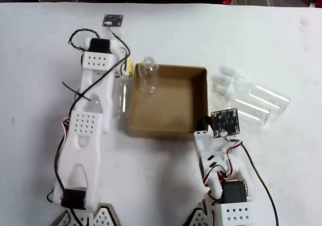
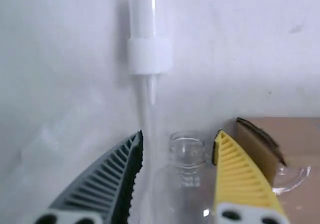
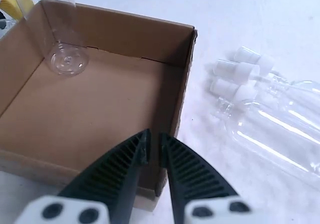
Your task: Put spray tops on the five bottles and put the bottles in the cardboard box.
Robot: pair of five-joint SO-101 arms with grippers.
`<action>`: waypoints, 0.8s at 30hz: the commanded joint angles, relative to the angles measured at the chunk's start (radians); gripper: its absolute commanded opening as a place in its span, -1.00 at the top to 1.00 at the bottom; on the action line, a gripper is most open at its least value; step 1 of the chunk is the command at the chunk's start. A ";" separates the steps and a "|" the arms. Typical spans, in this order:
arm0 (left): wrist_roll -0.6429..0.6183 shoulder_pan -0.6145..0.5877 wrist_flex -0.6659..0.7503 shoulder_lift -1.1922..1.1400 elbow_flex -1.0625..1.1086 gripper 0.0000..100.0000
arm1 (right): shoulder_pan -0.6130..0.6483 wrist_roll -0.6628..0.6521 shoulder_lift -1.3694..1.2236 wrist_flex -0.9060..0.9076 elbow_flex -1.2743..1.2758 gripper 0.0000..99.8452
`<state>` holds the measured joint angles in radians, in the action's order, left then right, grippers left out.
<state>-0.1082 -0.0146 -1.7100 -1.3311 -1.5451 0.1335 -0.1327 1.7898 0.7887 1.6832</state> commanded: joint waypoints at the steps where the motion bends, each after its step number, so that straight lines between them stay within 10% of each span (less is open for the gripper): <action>1: 0.046 -0.002 -0.055 0.024 -0.091 0.59 | -0.008 -0.002 0.008 -0.002 0.008 0.96; 24: 0.038 0.002 -0.061 0.019 -0.054 0.82 | -0.008 -0.002 0.008 -0.002 0.008 0.96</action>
<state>-0.0760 -0.0146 -1.7545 -1.3311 -1.5911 0.1335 -0.1327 1.7898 0.7887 1.6832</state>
